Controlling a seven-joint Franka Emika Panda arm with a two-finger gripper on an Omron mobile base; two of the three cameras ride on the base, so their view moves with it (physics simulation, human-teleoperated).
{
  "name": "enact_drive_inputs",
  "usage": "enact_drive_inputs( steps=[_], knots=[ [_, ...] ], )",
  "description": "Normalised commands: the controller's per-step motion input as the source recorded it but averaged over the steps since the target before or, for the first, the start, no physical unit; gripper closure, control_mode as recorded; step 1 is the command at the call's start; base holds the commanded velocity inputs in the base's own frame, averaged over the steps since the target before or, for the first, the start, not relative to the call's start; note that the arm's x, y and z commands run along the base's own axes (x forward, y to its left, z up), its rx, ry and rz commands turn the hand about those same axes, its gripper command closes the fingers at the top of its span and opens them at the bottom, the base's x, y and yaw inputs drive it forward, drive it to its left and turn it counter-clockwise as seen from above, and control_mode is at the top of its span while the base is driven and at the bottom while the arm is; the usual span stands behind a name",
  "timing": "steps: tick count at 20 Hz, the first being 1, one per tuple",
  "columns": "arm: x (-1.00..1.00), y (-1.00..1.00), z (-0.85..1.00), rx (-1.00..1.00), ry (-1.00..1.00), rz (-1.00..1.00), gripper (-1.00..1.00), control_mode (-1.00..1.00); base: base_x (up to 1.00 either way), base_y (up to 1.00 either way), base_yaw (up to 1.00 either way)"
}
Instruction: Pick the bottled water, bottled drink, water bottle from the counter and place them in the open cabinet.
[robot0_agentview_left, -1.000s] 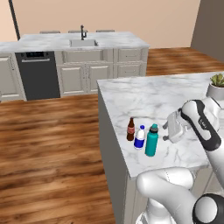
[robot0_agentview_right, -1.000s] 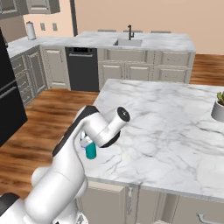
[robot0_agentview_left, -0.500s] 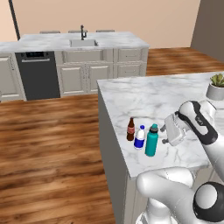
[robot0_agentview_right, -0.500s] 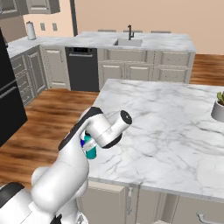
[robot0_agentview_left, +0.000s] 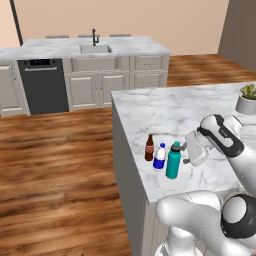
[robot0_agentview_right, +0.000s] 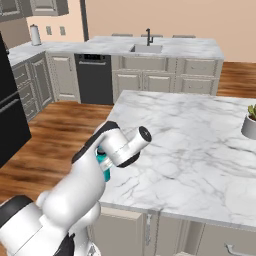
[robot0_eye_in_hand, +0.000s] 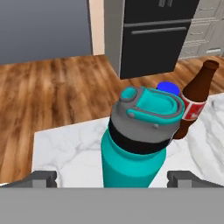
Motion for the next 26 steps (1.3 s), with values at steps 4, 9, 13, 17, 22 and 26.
enact_drive_inputs(
  steps=[4, 9, 13, 17, 22, 26],
  knots=[
    [0.14, 0.0, -0.1, 0.0, 0.0, 0.01, -1.0, -1.0, 0.0, 0.0, 0.0],
    [0.08, 0.0, -0.08, 0.0, 0.0, 0.01, -1.0, -1.0, 0.0, 0.0, 0.0],
    [0.08, 0.0, -0.07, 0.0, 0.0, 0.01, -1.0, -1.0, 0.0, 0.0, 0.0],
    [0.06, 0.0, -0.08, 0.0, -0.01, 0.01, -1.0, -1.0, 0.0, 0.0, 0.0],
    [0.05, 0.0, -0.07, 0.0, -0.01, 0.0, -1.0, -1.0, 0.0, 0.0, 0.0],
    [0.07, 0.0, -0.07, 0.0, 0.0, 0.0, -1.0, -1.0, 0.0, 0.0, 0.0]
  ],
)
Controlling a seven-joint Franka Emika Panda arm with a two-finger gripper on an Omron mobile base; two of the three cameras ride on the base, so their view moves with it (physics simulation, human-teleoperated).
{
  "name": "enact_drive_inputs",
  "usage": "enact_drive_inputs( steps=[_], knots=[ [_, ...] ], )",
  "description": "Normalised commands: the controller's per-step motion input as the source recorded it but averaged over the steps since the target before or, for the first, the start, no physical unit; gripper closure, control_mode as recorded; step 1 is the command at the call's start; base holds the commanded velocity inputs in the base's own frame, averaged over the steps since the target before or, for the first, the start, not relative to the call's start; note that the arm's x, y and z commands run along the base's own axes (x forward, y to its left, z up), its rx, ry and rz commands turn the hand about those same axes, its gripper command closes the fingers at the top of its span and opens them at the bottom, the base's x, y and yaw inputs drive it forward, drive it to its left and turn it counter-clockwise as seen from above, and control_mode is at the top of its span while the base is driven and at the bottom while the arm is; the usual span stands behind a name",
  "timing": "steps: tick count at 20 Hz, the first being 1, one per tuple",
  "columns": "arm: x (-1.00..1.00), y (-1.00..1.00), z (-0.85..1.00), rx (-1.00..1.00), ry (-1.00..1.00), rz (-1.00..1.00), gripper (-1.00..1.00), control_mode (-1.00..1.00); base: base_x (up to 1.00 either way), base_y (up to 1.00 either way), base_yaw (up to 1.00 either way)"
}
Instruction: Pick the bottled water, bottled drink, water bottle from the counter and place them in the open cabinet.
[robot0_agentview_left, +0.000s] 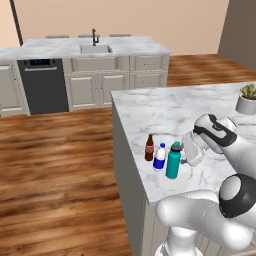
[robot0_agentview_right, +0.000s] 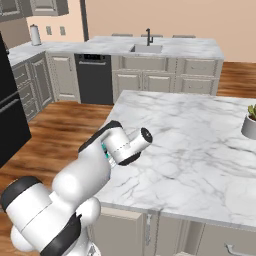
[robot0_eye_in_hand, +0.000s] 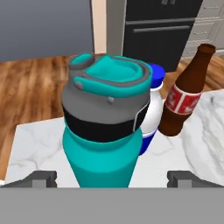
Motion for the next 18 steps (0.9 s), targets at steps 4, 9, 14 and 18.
enact_drive_inputs(
  steps=[4, 9, 14, 18],
  knots=[
    [0.12, 0.0, -0.08, 0.0, 0.0, 0.0, -1.0, -1.0, 0.0, 0.0, 0.0],
    [0.12, 0.0, -0.08, 0.0, 0.0, 0.0, -1.0, -1.0, 0.0, 0.0, 0.0],
    [0.08, 0.0, -0.07, 0.0, 0.0, 0.0, -1.0, -1.0, 0.0, 0.0, 0.0],
    [-0.11, 0.0, -0.01, 0.0, -0.06, 0.02, -1.0, -1.0, 0.0, 0.0, 0.0]
  ],
)
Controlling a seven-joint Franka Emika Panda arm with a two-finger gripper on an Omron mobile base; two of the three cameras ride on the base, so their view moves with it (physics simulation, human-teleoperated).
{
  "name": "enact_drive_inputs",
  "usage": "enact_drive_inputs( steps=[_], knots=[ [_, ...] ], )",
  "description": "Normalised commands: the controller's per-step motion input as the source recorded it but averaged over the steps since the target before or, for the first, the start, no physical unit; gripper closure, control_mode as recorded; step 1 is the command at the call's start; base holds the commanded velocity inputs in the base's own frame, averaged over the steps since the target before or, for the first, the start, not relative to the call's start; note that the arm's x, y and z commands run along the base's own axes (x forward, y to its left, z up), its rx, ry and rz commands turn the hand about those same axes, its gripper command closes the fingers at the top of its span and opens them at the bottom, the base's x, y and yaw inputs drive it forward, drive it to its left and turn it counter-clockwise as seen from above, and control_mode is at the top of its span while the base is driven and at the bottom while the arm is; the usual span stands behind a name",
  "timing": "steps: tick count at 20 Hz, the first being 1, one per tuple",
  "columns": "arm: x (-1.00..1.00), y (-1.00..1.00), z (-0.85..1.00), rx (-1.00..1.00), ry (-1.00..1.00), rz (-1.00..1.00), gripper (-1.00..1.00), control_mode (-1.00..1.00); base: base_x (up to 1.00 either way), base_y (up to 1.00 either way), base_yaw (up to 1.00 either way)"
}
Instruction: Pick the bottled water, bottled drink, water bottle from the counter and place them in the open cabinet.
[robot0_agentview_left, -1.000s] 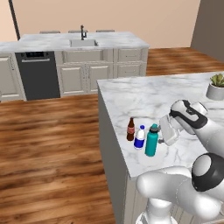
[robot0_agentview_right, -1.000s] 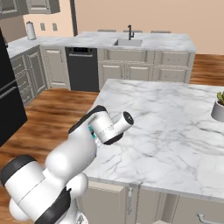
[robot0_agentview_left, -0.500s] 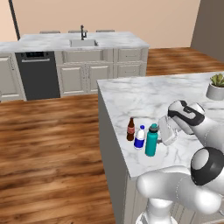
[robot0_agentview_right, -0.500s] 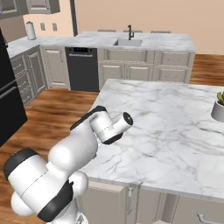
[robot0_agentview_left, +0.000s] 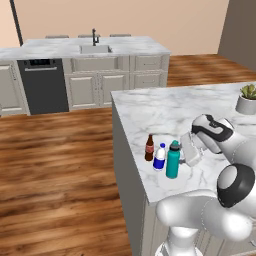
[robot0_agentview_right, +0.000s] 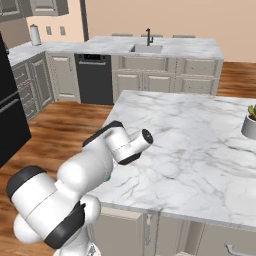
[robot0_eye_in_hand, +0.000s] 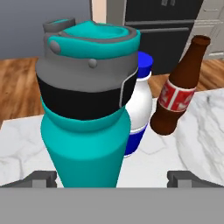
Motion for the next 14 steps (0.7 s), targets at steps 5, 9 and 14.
enact_drive_inputs(
  steps=[5, 9, 14],
  knots=[
    [-0.02, 0.0, -0.01, 0.0, -0.02, 0.03, -1.0, -1.0, 0.0, 0.0, 0.0],
    [0.0, 0.0, -0.01, 0.01, 0.0, 0.05, -1.0, -1.0, 0.0, 0.0, 0.0],
    [0.0, 0.0, -0.01, 0.02, 0.0, 0.05, -1.0, -1.0, 0.0, 0.0, 0.0]
  ],
)
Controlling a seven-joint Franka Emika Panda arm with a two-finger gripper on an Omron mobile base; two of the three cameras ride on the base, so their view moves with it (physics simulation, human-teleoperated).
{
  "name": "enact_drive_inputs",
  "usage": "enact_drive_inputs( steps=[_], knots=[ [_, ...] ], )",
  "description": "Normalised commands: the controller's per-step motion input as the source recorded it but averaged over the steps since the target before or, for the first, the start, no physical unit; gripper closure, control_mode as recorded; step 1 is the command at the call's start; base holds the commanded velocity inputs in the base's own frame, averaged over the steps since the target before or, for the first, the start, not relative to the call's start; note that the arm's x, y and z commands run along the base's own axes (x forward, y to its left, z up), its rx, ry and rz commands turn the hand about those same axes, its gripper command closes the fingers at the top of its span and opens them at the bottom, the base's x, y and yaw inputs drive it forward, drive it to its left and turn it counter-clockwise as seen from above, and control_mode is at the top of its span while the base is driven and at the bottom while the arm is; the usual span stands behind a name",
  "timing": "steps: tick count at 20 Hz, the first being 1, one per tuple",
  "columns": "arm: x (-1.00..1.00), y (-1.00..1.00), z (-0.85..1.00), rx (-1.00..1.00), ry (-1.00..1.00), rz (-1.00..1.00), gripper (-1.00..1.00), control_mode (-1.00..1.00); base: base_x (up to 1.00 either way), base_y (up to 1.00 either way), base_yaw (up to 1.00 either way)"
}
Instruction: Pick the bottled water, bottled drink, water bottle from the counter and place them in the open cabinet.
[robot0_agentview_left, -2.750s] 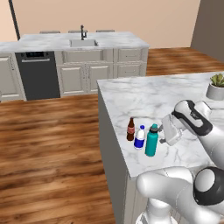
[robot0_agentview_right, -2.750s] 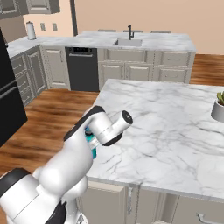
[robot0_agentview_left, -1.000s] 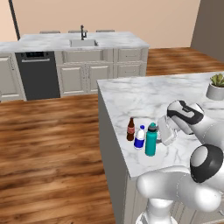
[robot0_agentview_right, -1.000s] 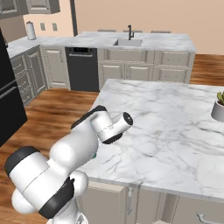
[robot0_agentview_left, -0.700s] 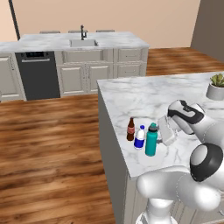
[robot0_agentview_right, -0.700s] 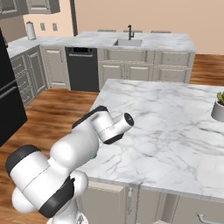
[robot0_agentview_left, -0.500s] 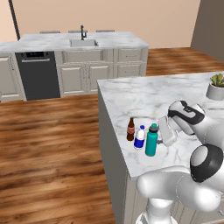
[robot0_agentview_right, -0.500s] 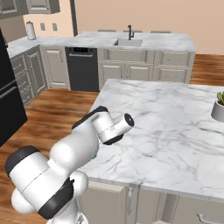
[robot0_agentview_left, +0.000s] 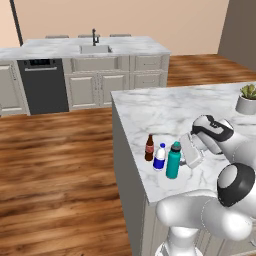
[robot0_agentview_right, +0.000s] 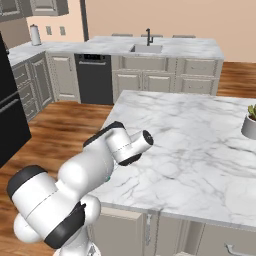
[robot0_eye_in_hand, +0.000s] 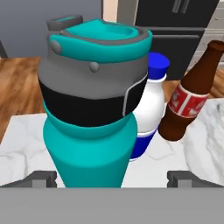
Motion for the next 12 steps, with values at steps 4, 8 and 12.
enact_drive_inputs(
  steps=[4, 8, 12],
  knots=[
    [0.0, 0.0, 0.0, 0.01, 0.0, 0.05, -1.0, -1.0, 0.0, 0.0, 0.0],
    [0.0, 0.0, 0.0, 0.0, 0.01, 0.03, -1.0, -1.0, 0.0, 0.0, 0.0],
    [0.0, 0.0, 0.0, 0.02, 0.0, 0.0, -1.0, -1.0, 0.0, 0.0, 0.0]
  ],
)
